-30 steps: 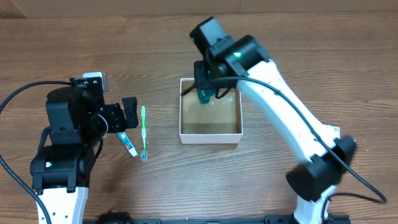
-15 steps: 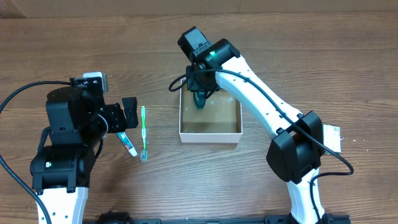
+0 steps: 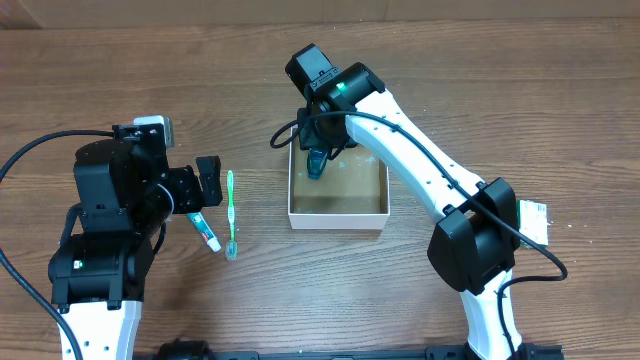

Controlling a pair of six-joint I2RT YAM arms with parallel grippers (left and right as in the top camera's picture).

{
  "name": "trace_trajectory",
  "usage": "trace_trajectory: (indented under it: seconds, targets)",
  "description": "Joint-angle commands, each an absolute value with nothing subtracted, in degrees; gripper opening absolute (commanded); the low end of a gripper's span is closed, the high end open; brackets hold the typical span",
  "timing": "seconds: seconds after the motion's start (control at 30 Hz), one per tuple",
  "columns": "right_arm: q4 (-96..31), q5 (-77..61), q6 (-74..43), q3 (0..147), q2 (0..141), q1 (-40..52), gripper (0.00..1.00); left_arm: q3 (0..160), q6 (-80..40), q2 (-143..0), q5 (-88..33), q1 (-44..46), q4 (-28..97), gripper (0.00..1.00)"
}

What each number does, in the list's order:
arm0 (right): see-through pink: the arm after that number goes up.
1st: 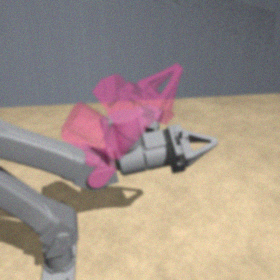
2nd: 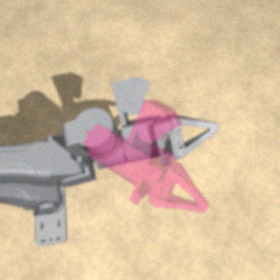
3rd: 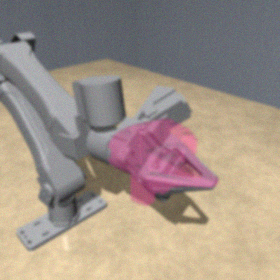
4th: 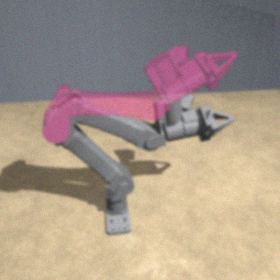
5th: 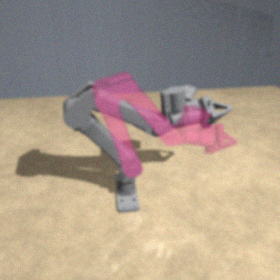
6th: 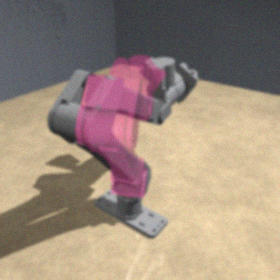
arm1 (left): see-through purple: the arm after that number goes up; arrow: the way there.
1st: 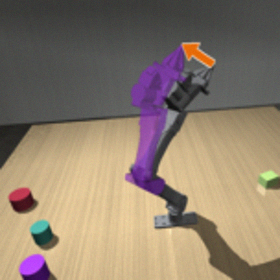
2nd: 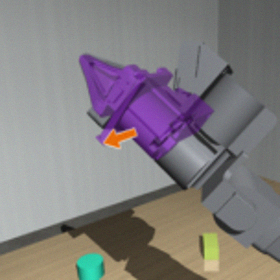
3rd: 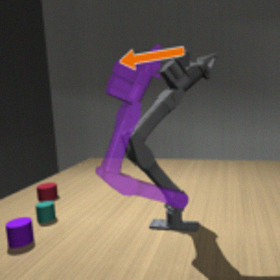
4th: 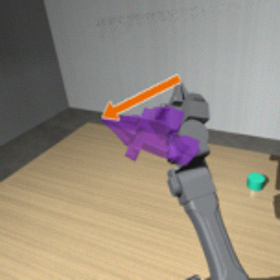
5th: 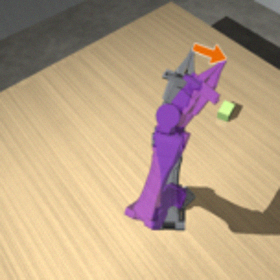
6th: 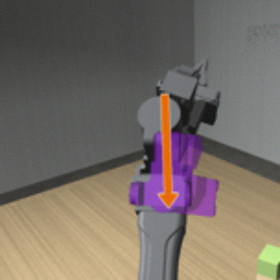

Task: Pack container
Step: 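Lift the mouthwash bottle with the right gripper and set it upright in the box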

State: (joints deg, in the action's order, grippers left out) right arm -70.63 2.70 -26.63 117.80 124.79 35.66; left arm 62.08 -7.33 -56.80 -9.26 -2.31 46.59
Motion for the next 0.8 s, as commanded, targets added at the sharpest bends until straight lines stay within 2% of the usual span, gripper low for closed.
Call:
trace_trajectory:
  seconds: [0.0, 0.27, 0.43, 0.5, 0.57, 0.67, 0.77]
  targets:
    - [-71.2, 2.5, -24.6, 119.2, 124.3, 36.0, 0.64, 63.7, -6.4, -56.9, -9.9, -2.6, 46.5, 1.0]
    - [-71.7, 5.2, -22.0, 121.1, 122.0, 38.1, 0.74, 63.7, -6.4, -56.9, -9.9, -2.6, 46.5, 1.0]
    - [-75.1, 8.2, -20.8, 128.7, 117.1, 38.3, 0.8, 63.7, -6.4, -56.9, -9.9, -2.6, 46.5, 1.0]
    - [-76.7, 10.0, -22.1, 132.2, 114.5, 37.1, 0.93, 63.7, -6.4, -56.9, -9.9, -2.6, 46.5, 1.0]
    - [-78.5, 12.6, -25.3, 134.4, 111.9, 34.8, 1.0, 63.7, -6.4, -56.9, -9.9, -2.6, 46.5, 1.0]
    - [-81.5, 14.1, -28.9, 135.4, 107.7, 28.9, 1.0, 63.7, -6.4, -56.9, -9.9, -2.6, 46.5, 1.0]
    - [-86.8, 13.9, -32.2, 135.4, 103.6, 18.8, 1.0, 63.7, -6.4, -56.9, -9.9, -2.6, 46.5, 1.0]
